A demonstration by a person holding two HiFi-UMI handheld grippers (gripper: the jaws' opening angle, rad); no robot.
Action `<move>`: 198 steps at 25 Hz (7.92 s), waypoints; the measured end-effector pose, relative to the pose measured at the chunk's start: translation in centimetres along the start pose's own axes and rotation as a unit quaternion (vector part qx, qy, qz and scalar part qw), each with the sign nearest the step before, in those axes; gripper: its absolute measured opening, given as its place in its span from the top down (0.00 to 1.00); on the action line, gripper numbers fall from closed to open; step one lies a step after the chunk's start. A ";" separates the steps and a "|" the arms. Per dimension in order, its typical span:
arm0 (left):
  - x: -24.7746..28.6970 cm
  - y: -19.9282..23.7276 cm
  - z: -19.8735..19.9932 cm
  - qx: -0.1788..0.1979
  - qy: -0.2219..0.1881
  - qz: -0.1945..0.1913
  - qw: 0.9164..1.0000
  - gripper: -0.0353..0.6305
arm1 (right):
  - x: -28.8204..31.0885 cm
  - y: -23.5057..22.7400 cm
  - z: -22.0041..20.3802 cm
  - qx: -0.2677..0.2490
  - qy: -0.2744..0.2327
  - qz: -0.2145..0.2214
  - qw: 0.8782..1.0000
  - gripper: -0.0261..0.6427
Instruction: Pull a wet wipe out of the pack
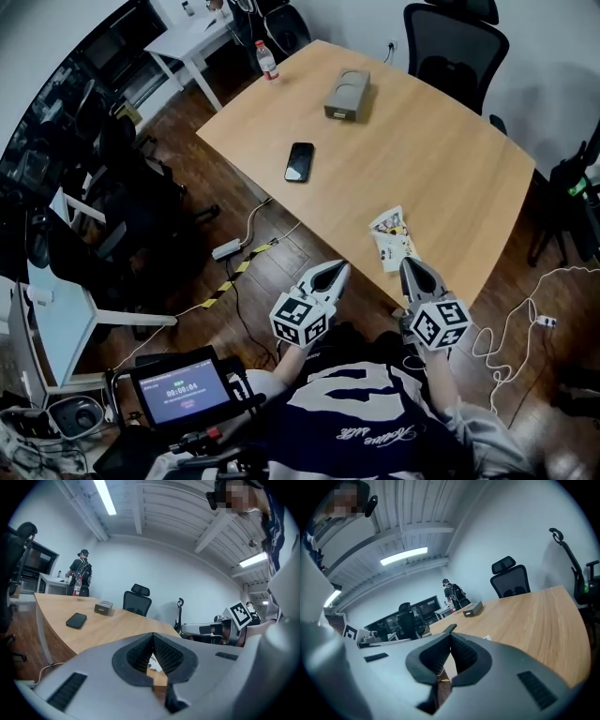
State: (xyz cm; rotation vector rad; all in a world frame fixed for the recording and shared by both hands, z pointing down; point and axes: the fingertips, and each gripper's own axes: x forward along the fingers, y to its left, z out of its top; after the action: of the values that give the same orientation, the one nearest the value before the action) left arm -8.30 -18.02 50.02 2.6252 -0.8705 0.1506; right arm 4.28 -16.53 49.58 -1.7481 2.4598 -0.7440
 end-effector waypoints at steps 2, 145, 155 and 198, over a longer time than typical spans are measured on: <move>1.1 -0.2 -0.7 0.000 0.016 -0.018 1.000 0.94 | -0.3 -1.3 0.1 0.005 -0.001 -0.020 1.000 0.98; 6.0 -3.7 -5.0 -0.070 0.080 -0.090 0.990 0.94 | -1.7 0.1 5.2 -0.190 0.018 -0.037 0.981 0.93; 2.8 -6.4 -5.3 -0.083 0.064 -0.087 0.991 0.94 | -5.6 1.2 1.8 -0.181 0.034 -0.038 0.982 0.93; -9.9 -28.4 -8.9 -0.066 0.016 0.026 0.997 0.94 | -27.9 6.5 -6.8 -0.180 0.046 0.111 0.976 0.93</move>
State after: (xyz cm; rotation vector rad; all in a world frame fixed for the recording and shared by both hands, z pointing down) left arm 0.80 11.90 47.30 2.4724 -0.9070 0.1421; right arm 6.79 12.62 46.25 -1.5154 2.9415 -0.3862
